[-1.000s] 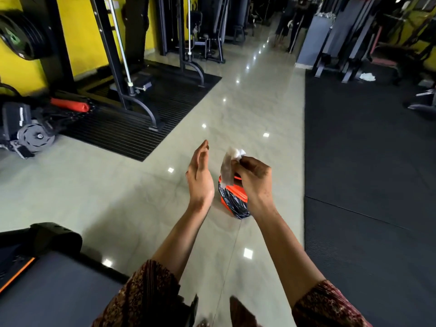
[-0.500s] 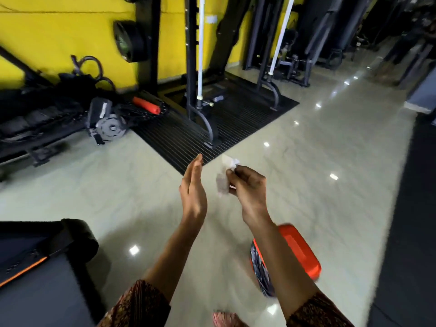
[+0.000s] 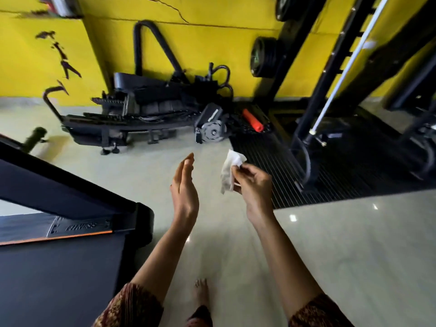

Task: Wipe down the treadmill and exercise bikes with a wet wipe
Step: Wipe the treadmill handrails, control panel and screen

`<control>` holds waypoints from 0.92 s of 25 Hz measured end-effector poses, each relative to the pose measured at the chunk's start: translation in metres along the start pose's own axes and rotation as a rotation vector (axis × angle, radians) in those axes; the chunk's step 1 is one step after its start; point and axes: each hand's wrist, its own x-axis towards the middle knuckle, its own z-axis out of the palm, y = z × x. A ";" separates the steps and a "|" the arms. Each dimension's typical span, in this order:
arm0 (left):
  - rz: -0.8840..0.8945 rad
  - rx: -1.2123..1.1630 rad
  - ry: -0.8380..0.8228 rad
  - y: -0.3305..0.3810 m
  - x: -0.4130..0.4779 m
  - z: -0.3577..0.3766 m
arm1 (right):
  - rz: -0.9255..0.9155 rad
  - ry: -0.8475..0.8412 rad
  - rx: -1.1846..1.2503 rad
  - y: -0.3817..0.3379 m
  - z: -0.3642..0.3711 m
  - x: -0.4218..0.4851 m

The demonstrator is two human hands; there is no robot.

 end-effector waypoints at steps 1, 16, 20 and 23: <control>0.015 0.001 0.017 -0.003 0.026 0.006 | -0.008 -0.023 -0.006 0.001 0.011 0.026; 0.112 0.008 0.374 -0.029 0.448 0.024 | 0.261 -0.428 0.175 0.008 0.264 0.410; 0.150 0.020 0.526 -0.018 0.551 0.008 | 0.275 -0.611 0.149 0.002 0.356 0.496; 0.196 0.058 0.674 -0.005 0.613 -0.024 | 0.206 -0.737 0.051 0.003 0.441 0.548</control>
